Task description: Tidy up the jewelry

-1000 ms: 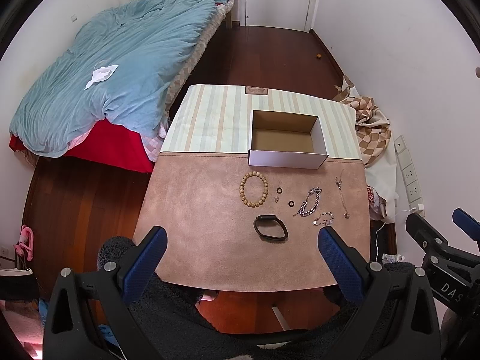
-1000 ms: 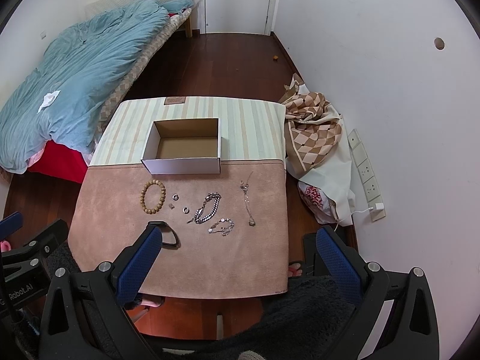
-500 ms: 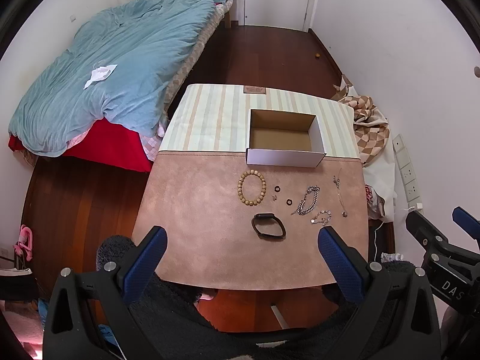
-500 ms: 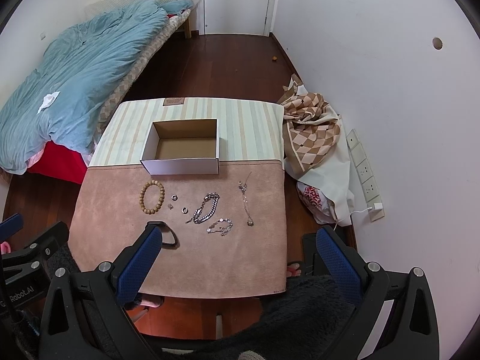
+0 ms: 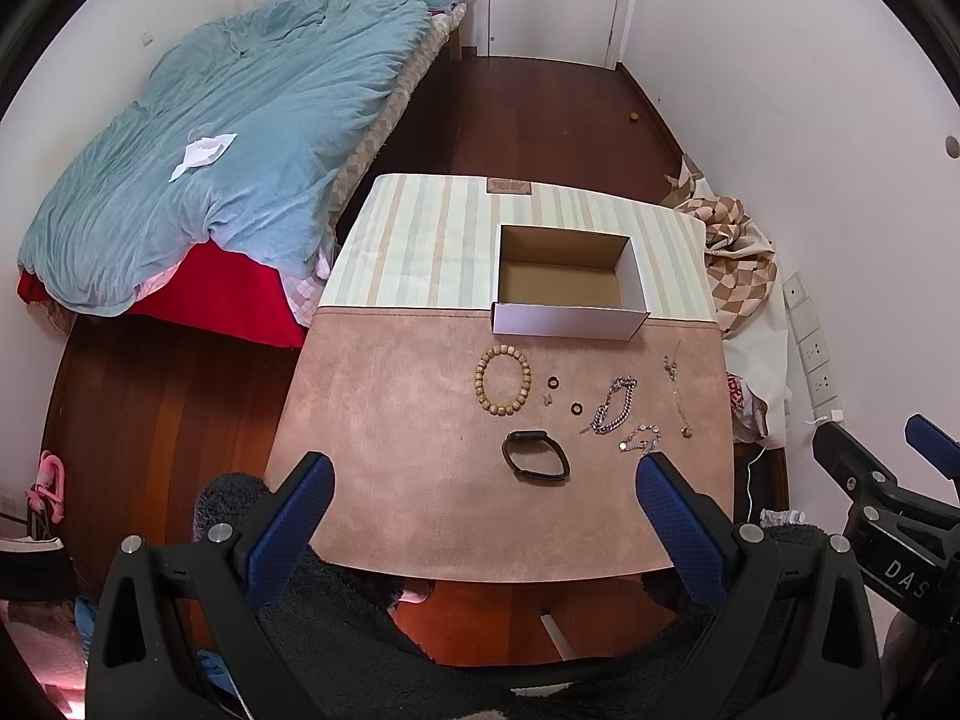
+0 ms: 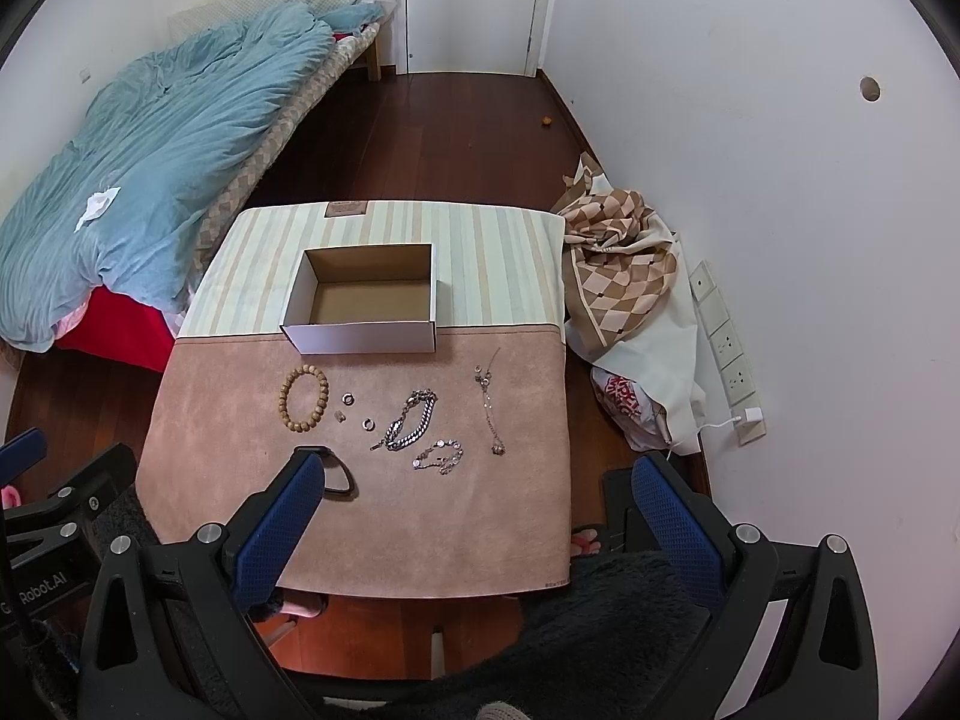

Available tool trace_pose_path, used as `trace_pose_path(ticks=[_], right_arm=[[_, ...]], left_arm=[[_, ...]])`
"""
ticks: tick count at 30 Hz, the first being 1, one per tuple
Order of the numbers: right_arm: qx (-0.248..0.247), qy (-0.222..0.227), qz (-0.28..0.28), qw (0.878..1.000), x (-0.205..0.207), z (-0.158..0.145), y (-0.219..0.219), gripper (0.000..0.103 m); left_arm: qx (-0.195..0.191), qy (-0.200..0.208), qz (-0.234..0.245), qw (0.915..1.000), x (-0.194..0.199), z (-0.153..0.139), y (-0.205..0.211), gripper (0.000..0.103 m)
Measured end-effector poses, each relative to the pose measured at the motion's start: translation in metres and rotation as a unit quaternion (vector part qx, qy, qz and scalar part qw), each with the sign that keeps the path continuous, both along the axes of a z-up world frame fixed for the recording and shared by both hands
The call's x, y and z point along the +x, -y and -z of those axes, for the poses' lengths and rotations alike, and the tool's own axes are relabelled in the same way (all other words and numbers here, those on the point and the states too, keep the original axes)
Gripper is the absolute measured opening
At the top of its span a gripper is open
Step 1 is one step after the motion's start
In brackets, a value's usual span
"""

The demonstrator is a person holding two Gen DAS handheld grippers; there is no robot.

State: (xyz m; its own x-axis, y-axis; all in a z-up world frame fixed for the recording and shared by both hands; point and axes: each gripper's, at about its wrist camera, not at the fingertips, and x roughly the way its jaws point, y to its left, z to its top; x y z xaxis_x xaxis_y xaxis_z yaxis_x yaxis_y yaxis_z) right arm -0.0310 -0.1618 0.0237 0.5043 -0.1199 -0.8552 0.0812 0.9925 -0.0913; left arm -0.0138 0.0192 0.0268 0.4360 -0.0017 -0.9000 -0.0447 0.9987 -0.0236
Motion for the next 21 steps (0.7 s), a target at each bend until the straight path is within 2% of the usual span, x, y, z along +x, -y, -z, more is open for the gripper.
trace_pose_path(ticks=[7, 10, 15, 18, 20, 21], right_arm=[[0.002, 0.003, 0.004, 1.000, 0.001, 0.000, 0.002, 0.103], [0.007, 0.001, 0.010, 1.000, 0.005, 0.009, 0.006, 0.103], [0.023, -0.017, 0.033, 0.999, 0.016, 0.044, 0.017, 0.103], [0.026, -0.025, 0.053, 0.998, 0.023, 0.073, 0.027, 0.102], [0.036, -0.039, 0.064, 0.997, 0.030, 0.098, 0.036, 0.089], [0.037, -0.048, 0.069, 0.996, 0.031, 0.110, 0.038, 0.077]], left_arm=[[-0.001, 0.000, 0.001, 1.0000, 0.001, 0.002, 0.000, 0.103], [-0.001, -0.001, 0.008, 1.0000, 0.009, 0.012, 0.001, 0.103], [0.011, -0.020, 0.012, 0.9997, 0.034, 0.056, -0.002, 0.102], [0.011, -0.053, 0.010, 0.9985, 0.049, 0.096, -0.005, 0.102], [0.005, -0.082, 0.010, 0.9966, 0.057, 0.123, -0.006, 0.102], [0.004, -0.096, 0.008, 0.9953, 0.060, 0.138, -0.005, 0.102]])
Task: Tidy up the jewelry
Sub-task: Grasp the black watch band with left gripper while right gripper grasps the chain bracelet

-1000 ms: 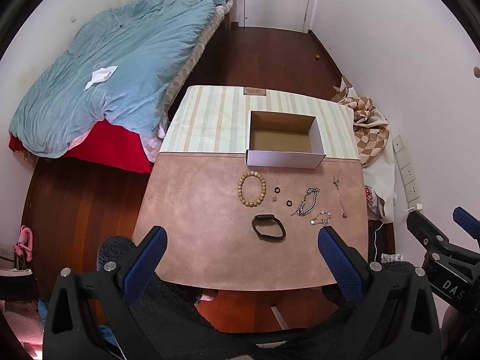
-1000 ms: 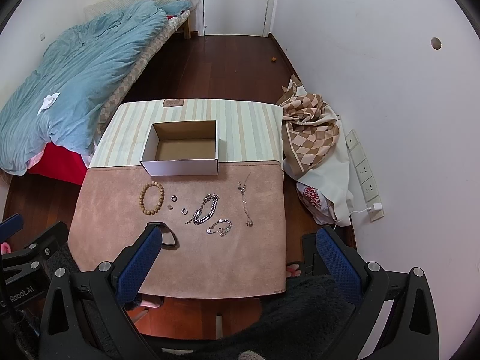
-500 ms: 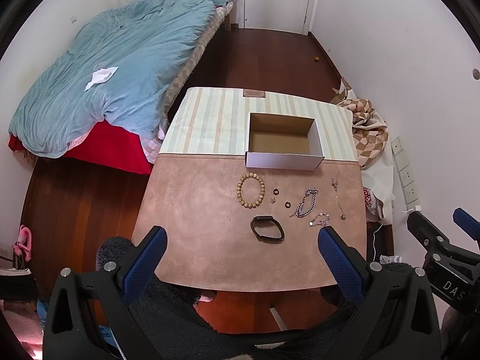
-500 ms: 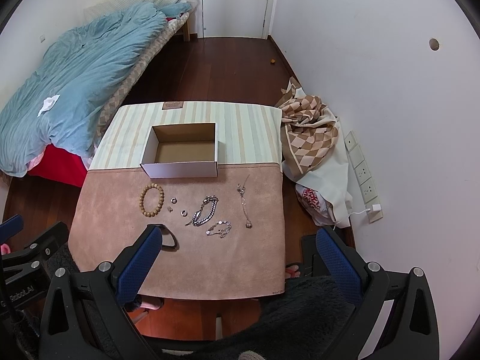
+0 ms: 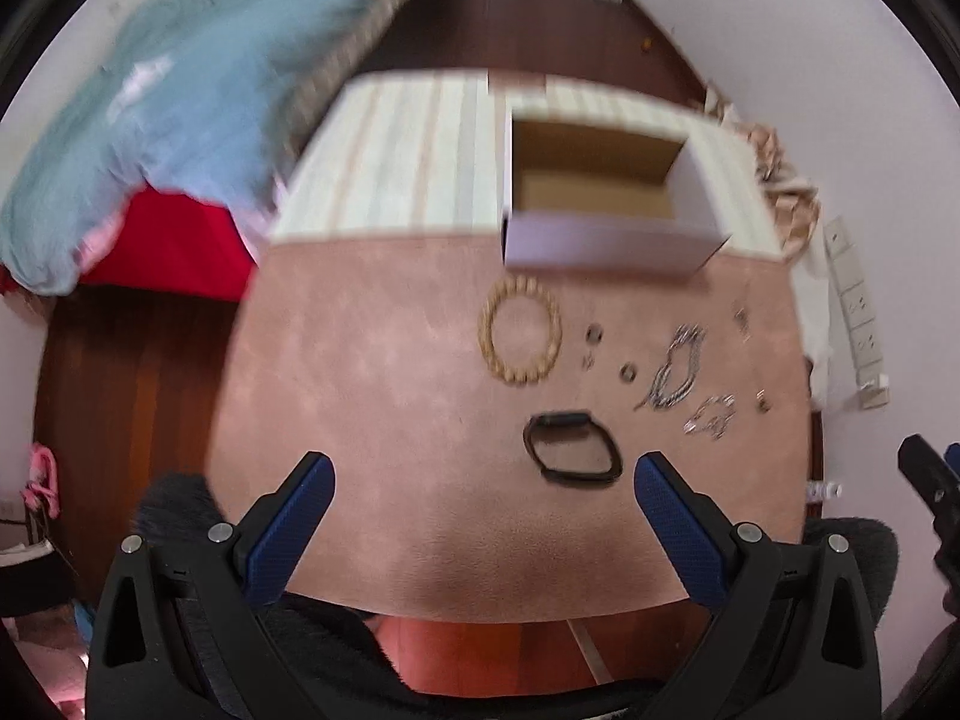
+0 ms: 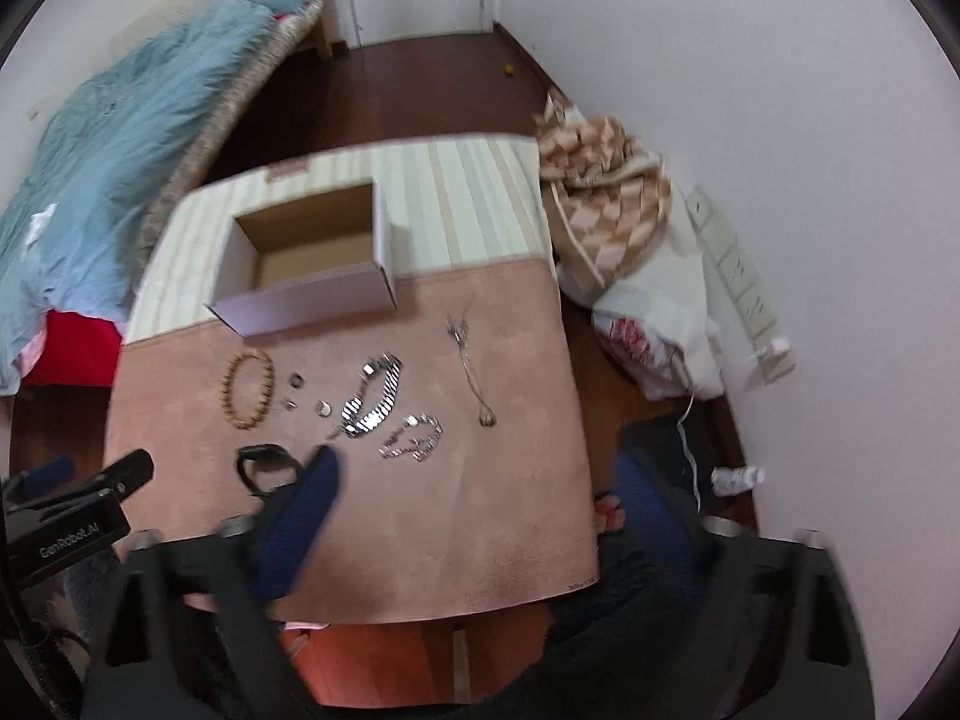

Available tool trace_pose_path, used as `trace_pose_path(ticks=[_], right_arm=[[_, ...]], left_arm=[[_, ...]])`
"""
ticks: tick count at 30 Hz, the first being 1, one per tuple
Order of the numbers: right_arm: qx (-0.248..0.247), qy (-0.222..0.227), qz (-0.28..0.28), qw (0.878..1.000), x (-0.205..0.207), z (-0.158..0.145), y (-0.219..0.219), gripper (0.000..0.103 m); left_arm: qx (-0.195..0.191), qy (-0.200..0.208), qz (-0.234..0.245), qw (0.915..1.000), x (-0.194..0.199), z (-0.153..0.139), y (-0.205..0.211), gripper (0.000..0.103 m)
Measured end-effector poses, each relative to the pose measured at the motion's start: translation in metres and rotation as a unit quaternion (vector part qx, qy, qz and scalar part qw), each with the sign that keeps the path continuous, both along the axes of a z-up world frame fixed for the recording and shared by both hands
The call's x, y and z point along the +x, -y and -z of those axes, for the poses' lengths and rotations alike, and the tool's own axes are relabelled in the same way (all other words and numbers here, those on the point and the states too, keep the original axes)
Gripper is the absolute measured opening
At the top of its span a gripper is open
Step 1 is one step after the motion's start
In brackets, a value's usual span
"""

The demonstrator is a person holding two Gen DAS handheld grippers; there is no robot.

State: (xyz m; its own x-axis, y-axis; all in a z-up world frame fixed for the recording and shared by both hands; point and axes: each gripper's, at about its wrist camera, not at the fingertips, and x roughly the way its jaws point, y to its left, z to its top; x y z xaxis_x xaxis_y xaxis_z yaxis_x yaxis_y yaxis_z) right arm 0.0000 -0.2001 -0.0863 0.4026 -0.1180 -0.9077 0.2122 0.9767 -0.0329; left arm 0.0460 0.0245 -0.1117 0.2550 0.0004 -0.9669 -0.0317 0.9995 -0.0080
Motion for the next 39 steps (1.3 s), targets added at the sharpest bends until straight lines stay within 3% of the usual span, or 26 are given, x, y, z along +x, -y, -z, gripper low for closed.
trace_pose_path(ticks=[1, 3, 7, 9, 13, 14, 16, 17, 24, 30, 38, 39], right_arm=[[0.003, -0.013, 0.004, 1.000, 0.004, 0.013, 0.003, 0.068], [0.013, -0.030, 0.014, 0.999, 0.009, 0.039, 0.009, 0.062], [0.017, -0.056, 0.027, 0.998, 0.013, 0.078, 0.015, 0.062], [0.023, -0.066, 0.030, 0.997, 0.015, 0.092, 0.015, 0.062], [0.034, -0.075, 0.031, 0.996, 0.019, 0.109, 0.017, 0.062], [0.038, -0.076, 0.030, 0.996, 0.020, 0.112, 0.017, 0.062], [0.045, -0.085, 0.024, 0.995, 0.023, 0.117, 0.016, 0.062], [0.050, -0.088, 0.021, 0.995, 0.025, 0.120, 0.015, 0.062], [0.102, -0.081, 0.012, 0.991, 0.050, 0.132, 0.010, 0.062], [0.113, -0.064, 0.015, 0.991, 0.093, 0.145, 0.002, 0.062], [0.032, -0.064, -0.037, 0.997, 0.139, 0.166, -0.031, 0.061], [0.031, -0.065, -0.046, 0.996, 0.140, 0.169, -0.034, 0.053]], left_arm=[[-0.004, -0.017, -0.001, 0.9998, 0.003, 0.015, 0.000, 0.102], [-0.014, -0.040, -0.003, 0.9991, 0.006, 0.039, 0.003, 0.092], [-0.036, -0.083, -0.015, 0.9958, 0.012, 0.080, 0.006, 0.089], [-0.054, -0.099, -0.024, 0.9933, 0.014, 0.097, 0.007, 0.074], [-0.078, -0.112, -0.040, 0.9899, 0.018, 0.118, 0.007, 0.058], [-0.078, -0.108, -0.041, 0.9902, 0.019, 0.120, 0.007, 0.044], [-0.070, -0.082, -0.030, 0.9937, 0.019, 0.117, 0.010, 0.026], [-0.072, -0.080, -0.025, 0.9939, 0.019, 0.118, 0.011, 0.008], [-0.026, -0.036, -0.010, 0.9990, 0.019, 0.106, 0.003, 0.003], [0.005, -0.006, -0.016, 0.9998, 0.027, 0.097, -0.021, 0.002], [0.013, -0.001, -0.025, 0.9996, 0.044, 0.098, -0.041, 0.002], [0.015, -0.001, -0.025, 0.9996, 0.044, 0.098, -0.041, 0.002]])
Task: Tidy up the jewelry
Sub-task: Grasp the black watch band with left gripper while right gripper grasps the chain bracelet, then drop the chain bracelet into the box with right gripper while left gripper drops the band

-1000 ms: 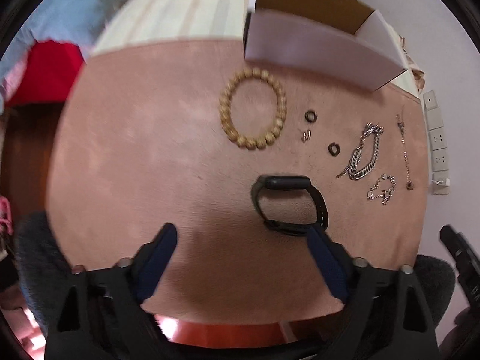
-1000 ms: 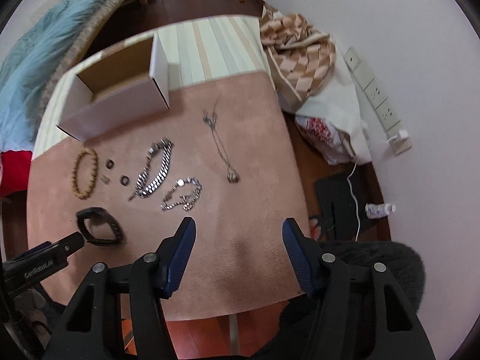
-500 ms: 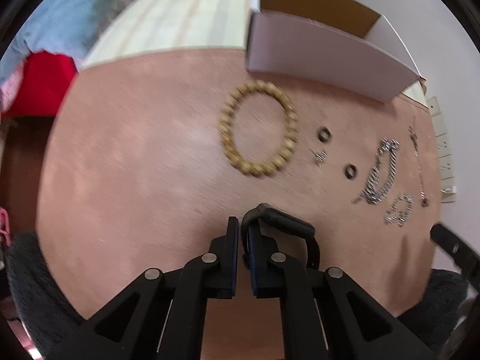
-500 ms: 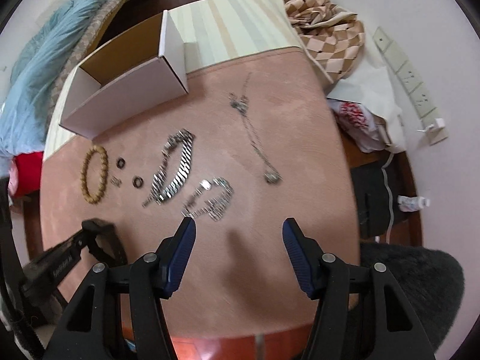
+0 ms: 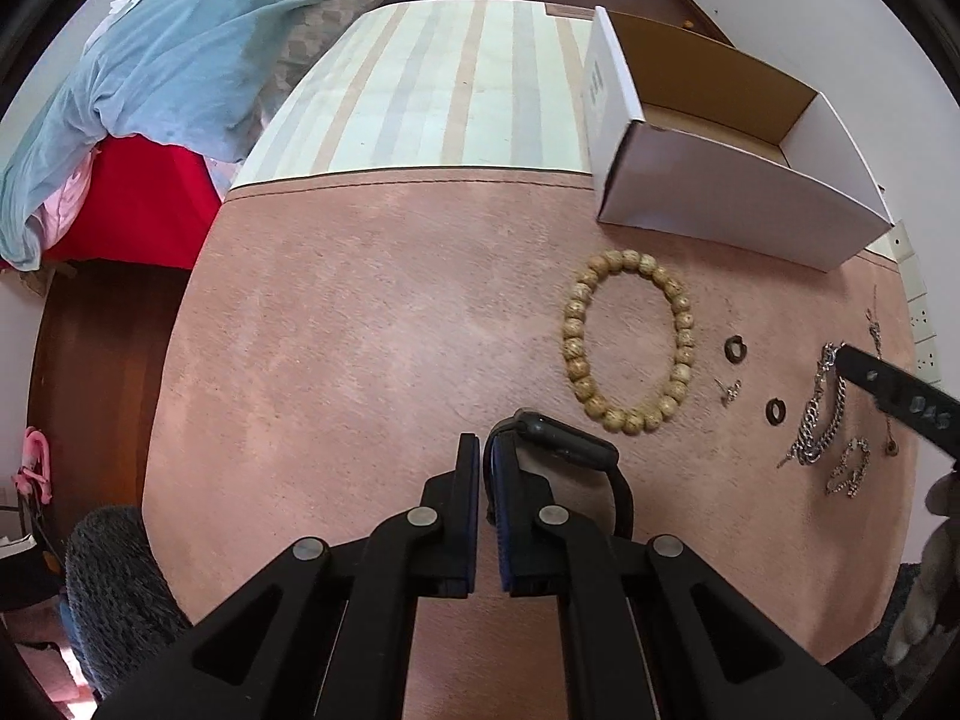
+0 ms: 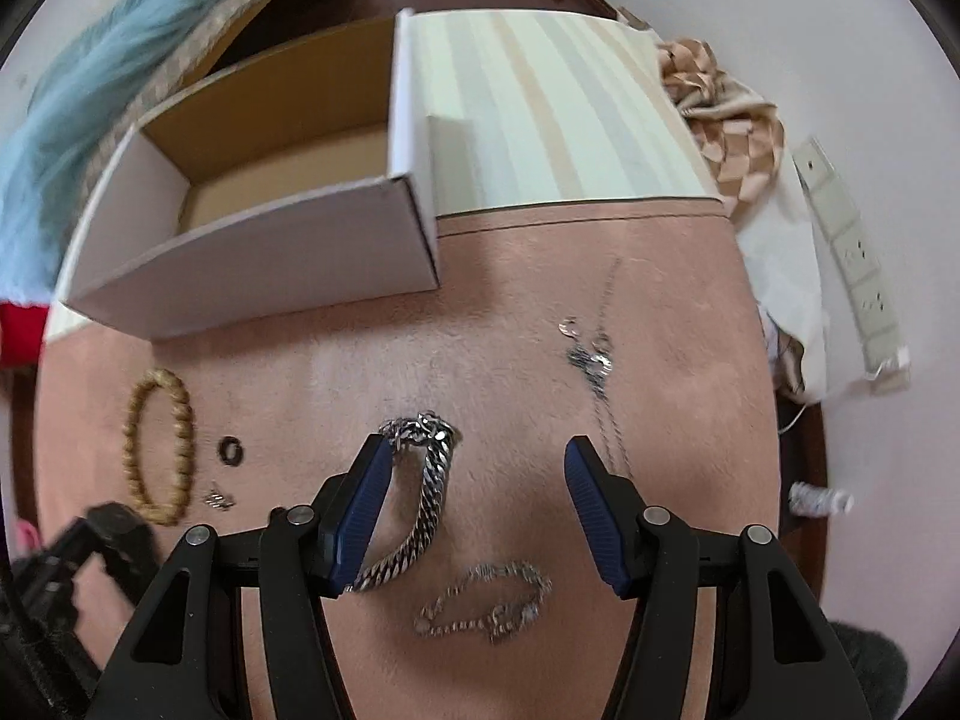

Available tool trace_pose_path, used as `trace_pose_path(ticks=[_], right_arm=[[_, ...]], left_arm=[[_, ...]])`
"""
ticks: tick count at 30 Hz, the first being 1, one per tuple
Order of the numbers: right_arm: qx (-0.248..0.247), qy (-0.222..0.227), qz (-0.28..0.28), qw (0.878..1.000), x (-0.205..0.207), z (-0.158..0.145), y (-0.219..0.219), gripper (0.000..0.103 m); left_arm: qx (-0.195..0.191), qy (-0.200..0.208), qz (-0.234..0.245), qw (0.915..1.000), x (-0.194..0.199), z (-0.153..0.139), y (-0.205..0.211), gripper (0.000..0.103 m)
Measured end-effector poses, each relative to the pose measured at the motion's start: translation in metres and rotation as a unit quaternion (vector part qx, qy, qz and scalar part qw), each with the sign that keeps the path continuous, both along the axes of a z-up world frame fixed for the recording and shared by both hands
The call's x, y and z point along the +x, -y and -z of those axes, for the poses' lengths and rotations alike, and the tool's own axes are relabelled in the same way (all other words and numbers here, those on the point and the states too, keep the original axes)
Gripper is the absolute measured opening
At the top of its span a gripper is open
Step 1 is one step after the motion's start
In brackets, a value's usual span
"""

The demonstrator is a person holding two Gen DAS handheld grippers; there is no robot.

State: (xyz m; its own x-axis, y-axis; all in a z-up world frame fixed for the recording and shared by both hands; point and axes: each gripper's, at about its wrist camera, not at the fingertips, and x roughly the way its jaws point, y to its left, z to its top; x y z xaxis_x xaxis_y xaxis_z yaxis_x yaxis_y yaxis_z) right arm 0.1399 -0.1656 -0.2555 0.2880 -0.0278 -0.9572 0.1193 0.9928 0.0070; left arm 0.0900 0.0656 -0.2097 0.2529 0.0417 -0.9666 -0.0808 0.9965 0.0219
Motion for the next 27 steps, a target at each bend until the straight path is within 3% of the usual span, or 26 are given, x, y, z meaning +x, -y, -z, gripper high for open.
trace_pose_path(ticks=[2, 3, 4, 12, 20, 27], right_arm=[[-0.024, 0.014, -0.020, 0.999, 0.000, 0.003, -0.009, 0.037], [-0.021, 0.027, -0.032, 0.999, -0.001, 0.002, -0.014, 0.017], [-0.027, 0.031, -0.038, 0.998, -0.001, 0.001, -0.019, 0.011], [0.049, 0.046, -0.017, 0.998, -0.022, -0.021, -0.004, 0.009], [0.091, 0.096, -0.024, 0.991, -0.045, -0.084, 0.000, 0.009], [0.120, 0.152, -0.027, 0.981, -0.025, -0.153, 0.007, 0.009]], left_arm=[[0.001, -0.001, 0.001, 1.0000, 0.000, 0.001, 0.001, 0.002], [0.001, -0.001, 0.001, 1.0000, 0.000, 0.003, 0.000, 0.002], [0.003, -0.001, 0.001, 1.0000, -0.002, 0.002, 0.004, 0.002], [0.006, 0.017, 0.017, 0.9997, -0.012, -0.018, 0.012, 0.002], [-0.016, 0.063, 0.038, 0.9972, -0.012, -0.069, 0.023, 0.002], [-0.047, 0.107, 0.057, 0.9915, 0.015, -0.117, 0.037, 0.002]])
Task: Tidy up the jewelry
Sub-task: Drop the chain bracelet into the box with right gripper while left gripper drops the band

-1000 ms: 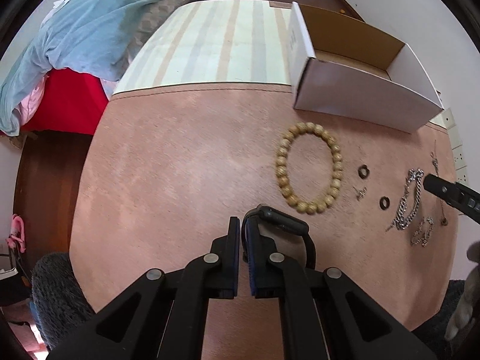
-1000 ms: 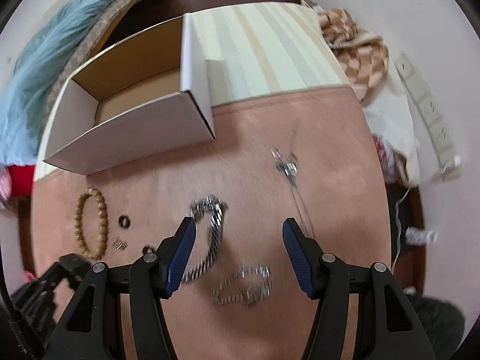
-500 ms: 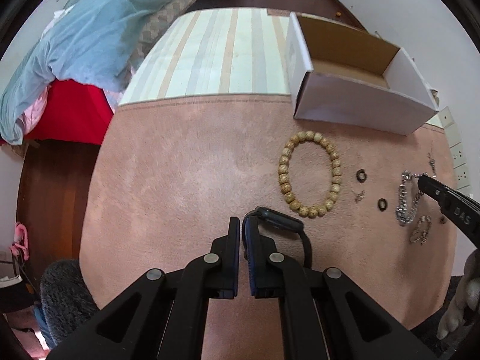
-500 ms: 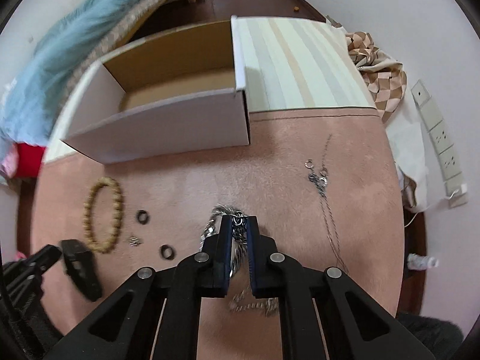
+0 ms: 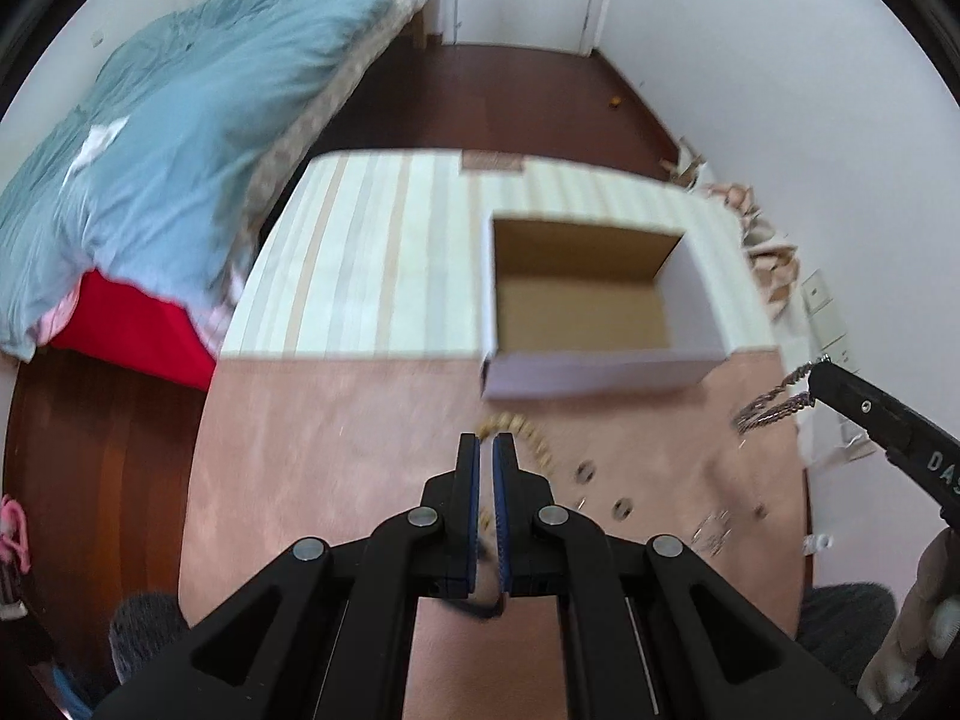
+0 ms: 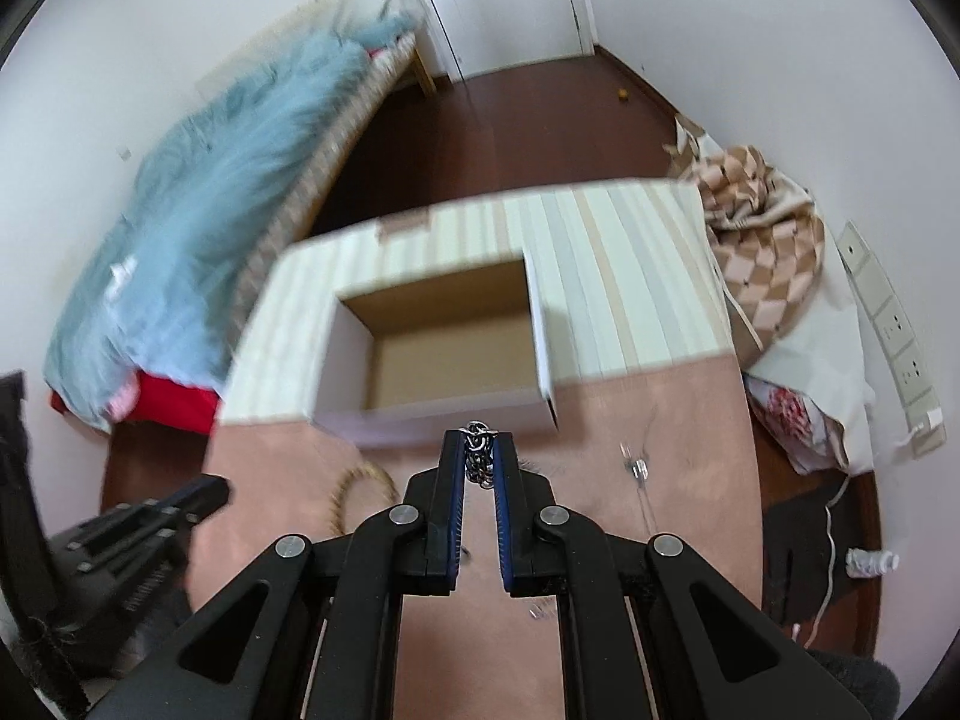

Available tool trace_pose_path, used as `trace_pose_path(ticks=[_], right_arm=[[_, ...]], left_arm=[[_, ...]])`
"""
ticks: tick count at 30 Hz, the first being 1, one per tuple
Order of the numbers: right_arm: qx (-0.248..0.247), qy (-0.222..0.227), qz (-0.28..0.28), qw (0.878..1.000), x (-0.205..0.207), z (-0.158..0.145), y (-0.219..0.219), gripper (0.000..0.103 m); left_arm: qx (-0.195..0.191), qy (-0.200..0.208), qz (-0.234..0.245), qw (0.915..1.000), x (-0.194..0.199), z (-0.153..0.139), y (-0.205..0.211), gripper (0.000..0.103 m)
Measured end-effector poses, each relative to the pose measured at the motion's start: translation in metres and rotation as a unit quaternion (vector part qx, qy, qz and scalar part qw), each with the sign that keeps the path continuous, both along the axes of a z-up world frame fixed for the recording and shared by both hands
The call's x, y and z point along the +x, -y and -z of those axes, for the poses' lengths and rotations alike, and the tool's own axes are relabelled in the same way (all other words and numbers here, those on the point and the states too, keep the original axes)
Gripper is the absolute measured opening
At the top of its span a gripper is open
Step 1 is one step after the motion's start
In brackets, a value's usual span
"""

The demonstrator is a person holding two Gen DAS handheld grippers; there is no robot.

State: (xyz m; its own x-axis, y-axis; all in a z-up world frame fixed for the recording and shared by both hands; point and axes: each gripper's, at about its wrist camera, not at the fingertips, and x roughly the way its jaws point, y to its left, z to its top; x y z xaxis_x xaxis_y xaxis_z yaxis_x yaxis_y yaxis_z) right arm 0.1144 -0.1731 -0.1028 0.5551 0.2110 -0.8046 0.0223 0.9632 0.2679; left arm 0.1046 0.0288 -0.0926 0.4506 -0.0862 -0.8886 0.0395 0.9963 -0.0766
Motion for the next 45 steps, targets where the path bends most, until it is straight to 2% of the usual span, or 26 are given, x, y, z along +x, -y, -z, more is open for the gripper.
trace_pose_path(ticks=[5, 8, 12, 17, 21, 24, 28, 29, 31, 32, 33, 36, 40, 45], right_arm=[[0.005, 0.028, -0.005, 1.000, 0.028, -0.035, -0.004, 0.009], [0.007, 0.023, -0.009, 1.000, 0.052, -0.038, -0.007, 0.009], [0.016, -0.002, -0.010, 1.000, 0.086, -0.028, -0.007, 0.009], [0.028, -0.052, -0.008, 0.998, 0.121, 0.002, -0.008, 0.009], [0.016, -0.066, -0.008, 0.998, 0.131, 0.018, -0.009, 0.009], [0.022, -0.053, -0.013, 0.998, 0.124, 0.013, -0.007, 0.009], [0.034, -0.018, -0.026, 0.999, 0.092, -0.007, -0.003, 0.009], [0.040, -0.012, -0.026, 0.999, 0.082, -0.011, -0.001, 0.009], [0.044, 0.000, -0.027, 0.999, 0.060, -0.017, 0.002, 0.009], [0.043, 0.005, -0.025, 0.999, 0.050, -0.019, 0.003, 0.009], [0.043, 0.008, -0.022, 0.999, 0.039, -0.020, 0.004, 0.009], [0.042, 0.007, -0.012, 0.999, 0.007, -0.015, 0.008, 0.009], [0.021, -0.010, -0.005, 1.000, -0.023, 0.011, 0.004, 0.009], [0.020, -0.043, 0.003, 0.999, -0.043, 0.052, 0.000, 0.009]], left_arm=[[-0.020, 0.014, 0.024, 0.9994, 0.036, -0.017, 0.011, 0.002], [-0.034, 0.006, 0.035, 0.9988, 0.060, -0.015, 0.015, 0.002], [-0.056, -0.014, 0.043, 0.9974, 0.093, -0.004, 0.019, 0.002], [-0.084, -0.052, 0.039, 0.9944, 0.128, 0.020, 0.014, 0.002], [-0.090, -0.063, 0.030, 0.9935, 0.138, 0.027, 0.007, 0.002], [-0.079, -0.035, 0.025, 0.9960, 0.126, 0.013, -0.004, 0.004], [-0.070, -0.019, 0.001, 0.9974, 0.094, 0.002, -0.025, 0.009], [-0.065, -0.020, -0.006, 0.9977, 0.082, 0.003, -0.030, 0.016], [-0.062, -0.023, -0.017, 0.9977, 0.057, 0.007, -0.039, 0.040], [-0.062, -0.026, -0.025, 0.9974, 0.047, 0.010, -0.044, 0.058], [-0.062, -0.029, -0.037, 0.9970, 0.032, 0.016, -0.049, 0.061], [-0.063, -0.065, -0.057, 0.9942, 0.000, 0.044, -0.056, 0.061], [-0.079, -0.128, -0.079, 0.9856, -0.028, 0.092, -0.057, 0.061], [-0.067, -0.136, -0.083, 0.9850, -0.034, 0.121, -0.052, 0.058]])
